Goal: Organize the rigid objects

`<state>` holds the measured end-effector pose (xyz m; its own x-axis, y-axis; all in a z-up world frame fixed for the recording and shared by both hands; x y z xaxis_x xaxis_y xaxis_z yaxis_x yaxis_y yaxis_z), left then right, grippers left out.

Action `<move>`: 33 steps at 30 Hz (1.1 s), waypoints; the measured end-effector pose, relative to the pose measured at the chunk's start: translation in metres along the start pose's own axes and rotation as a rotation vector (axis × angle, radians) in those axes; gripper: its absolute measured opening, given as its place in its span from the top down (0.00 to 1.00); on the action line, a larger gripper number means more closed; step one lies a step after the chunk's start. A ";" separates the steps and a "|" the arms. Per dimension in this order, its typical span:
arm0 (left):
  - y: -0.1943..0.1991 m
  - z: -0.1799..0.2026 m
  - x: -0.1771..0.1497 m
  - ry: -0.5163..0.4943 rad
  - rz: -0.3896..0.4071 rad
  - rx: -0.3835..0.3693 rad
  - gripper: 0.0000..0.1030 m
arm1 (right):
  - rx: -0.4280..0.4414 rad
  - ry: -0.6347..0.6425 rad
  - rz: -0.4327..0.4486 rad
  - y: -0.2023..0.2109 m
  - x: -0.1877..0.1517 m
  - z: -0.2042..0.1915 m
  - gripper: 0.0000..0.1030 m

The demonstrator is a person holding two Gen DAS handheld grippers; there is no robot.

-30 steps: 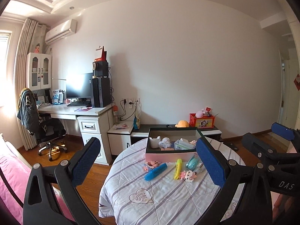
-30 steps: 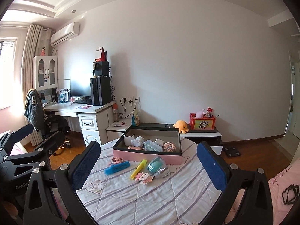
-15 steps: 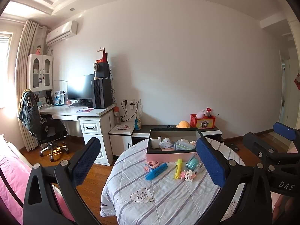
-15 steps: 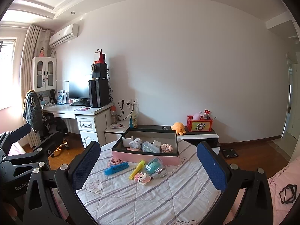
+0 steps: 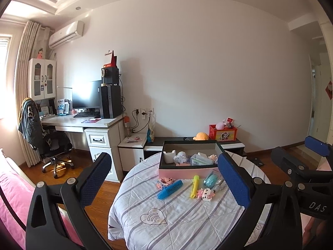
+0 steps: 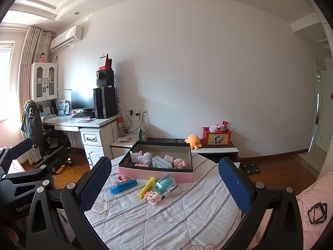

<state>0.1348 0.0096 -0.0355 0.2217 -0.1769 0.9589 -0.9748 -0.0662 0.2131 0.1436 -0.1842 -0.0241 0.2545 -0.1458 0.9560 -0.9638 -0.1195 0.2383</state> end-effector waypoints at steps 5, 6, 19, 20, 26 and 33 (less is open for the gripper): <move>-0.013 0.001 -0.005 -0.002 -0.017 -0.012 0.00 | -0.002 -0.006 -0.015 -0.008 -0.004 0.002 0.00; -0.017 0.002 -0.007 -0.003 -0.029 -0.016 0.00 | -0.001 -0.007 -0.023 -0.011 -0.005 0.003 0.00; -0.121 0.007 -0.087 0.004 -0.322 -0.117 0.00 | 0.012 -0.005 -0.276 -0.108 -0.069 0.010 0.00; -0.130 0.008 -0.094 0.003 -0.344 -0.119 0.00 | 0.011 -0.007 -0.297 -0.117 -0.076 0.011 0.00; -0.176 0.005 -0.127 0.024 -0.441 -0.139 0.00 | -0.021 -0.015 -0.407 -0.167 -0.109 0.022 0.00; -0.239 0.001 -0.157 0.023 -0.560 -0.128 0.00 | -0.055 -0.040 -0.467 -0.208 -0.124 0.041 0.00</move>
<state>0.3330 0.0524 -0.2376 0.7059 -0.1276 0.6968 -0.7045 -0.0245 0.7093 0.3153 -0.1812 -0.1992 0.6638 -0.1270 0.7370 -0.7478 -0.1298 0.6511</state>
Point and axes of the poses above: each gripper's, at about its wrist camera, not at the fingertips, and y roughly against the way its jaws point, z to its right, x to its top, the point moved 5 cm from there along -y, roughly the way its jaws point, and after that the axes turned 10 degrees about -y, right-handed, at the moved point
